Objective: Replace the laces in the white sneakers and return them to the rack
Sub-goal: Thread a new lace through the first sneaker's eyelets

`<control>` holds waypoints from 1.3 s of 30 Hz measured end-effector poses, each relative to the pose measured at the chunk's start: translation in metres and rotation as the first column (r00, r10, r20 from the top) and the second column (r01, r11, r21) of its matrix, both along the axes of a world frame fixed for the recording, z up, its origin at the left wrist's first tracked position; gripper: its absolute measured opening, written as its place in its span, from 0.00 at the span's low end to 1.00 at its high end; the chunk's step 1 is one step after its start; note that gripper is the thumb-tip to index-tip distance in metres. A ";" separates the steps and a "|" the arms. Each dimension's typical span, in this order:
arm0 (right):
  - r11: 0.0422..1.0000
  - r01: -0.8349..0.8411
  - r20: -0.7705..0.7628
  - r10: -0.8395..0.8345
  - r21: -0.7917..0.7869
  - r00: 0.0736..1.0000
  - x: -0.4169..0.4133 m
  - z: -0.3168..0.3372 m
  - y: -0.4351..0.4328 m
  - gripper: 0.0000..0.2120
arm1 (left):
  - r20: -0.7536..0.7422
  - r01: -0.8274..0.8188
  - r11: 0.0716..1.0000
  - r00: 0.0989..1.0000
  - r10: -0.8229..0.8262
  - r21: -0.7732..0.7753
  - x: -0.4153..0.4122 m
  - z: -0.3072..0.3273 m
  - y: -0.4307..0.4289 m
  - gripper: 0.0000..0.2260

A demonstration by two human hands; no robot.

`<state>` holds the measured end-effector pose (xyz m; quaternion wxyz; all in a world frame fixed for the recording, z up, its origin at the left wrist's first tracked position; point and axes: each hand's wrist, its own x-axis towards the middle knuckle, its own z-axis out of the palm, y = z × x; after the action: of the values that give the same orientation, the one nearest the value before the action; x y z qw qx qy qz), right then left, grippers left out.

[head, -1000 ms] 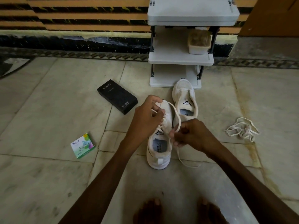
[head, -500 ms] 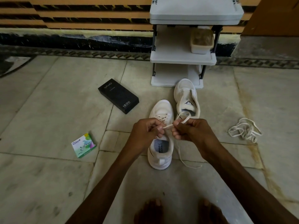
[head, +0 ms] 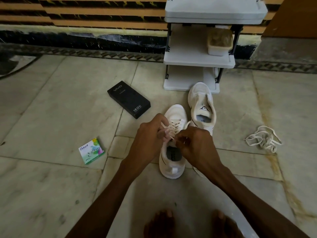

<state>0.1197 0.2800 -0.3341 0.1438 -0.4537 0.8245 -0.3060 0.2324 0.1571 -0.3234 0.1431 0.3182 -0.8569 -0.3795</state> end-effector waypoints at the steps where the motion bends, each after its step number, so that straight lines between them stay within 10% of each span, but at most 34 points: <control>1: 0.998 -0.004 0.002 0.003 0.059 1.000 0.002 -0.003 0.001 0.05 | 0.042 -0.014 1.000 0.999 0.014 -0.008 0.003 -0.003 -0.002 0.01; 39: 0.989 0.127 -0.002 -0.127 0.076 0.992 0.018 -0.035 -0.021 0.06 | 0.247 0.054 0.990 0.965 -0.085 0.132 -0.002 -0.035 -0.017 0.02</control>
<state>0.1373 0.2592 -0.3696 0.1423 -0.3941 0.8625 -0.2837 0.2309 0.1403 -0.3586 -0.0003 0.3419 -0.8535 -0.3934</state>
